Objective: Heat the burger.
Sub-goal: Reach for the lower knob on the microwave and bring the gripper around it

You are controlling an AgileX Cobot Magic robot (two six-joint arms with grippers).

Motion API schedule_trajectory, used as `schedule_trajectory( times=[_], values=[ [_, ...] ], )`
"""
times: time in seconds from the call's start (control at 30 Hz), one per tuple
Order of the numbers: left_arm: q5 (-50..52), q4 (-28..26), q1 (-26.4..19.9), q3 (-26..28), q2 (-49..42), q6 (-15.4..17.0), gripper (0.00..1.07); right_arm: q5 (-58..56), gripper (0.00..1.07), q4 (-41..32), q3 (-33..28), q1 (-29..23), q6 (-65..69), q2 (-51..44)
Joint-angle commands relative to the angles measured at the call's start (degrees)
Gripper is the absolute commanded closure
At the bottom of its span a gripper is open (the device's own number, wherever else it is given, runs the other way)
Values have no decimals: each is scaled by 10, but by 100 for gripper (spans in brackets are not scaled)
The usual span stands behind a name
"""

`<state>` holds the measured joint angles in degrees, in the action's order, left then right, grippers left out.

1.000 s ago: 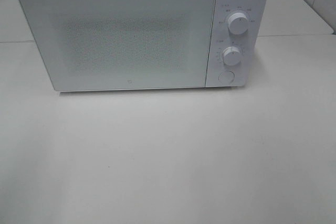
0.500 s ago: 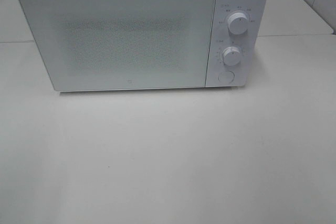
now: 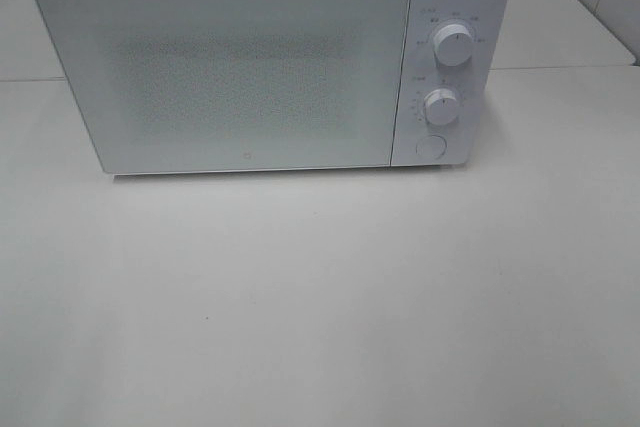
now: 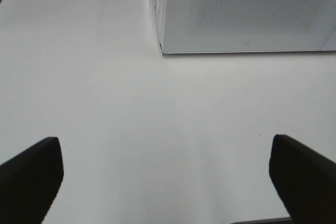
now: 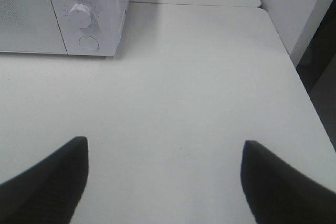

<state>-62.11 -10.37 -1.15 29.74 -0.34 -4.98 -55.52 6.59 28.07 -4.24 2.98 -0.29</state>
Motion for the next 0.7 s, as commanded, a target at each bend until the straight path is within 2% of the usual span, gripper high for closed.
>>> schedule_trajectory(
  times=[0.03, 0.7],
  values=[
    [9, -5, -2, -2, -13, 3, 6, 5, 31, 2, -1, 3, -2, -16],
    [9, -1, -2, -2, -10, 3, 6, 5, 31, 2, -1, 3, -2, -16]
  ],
)
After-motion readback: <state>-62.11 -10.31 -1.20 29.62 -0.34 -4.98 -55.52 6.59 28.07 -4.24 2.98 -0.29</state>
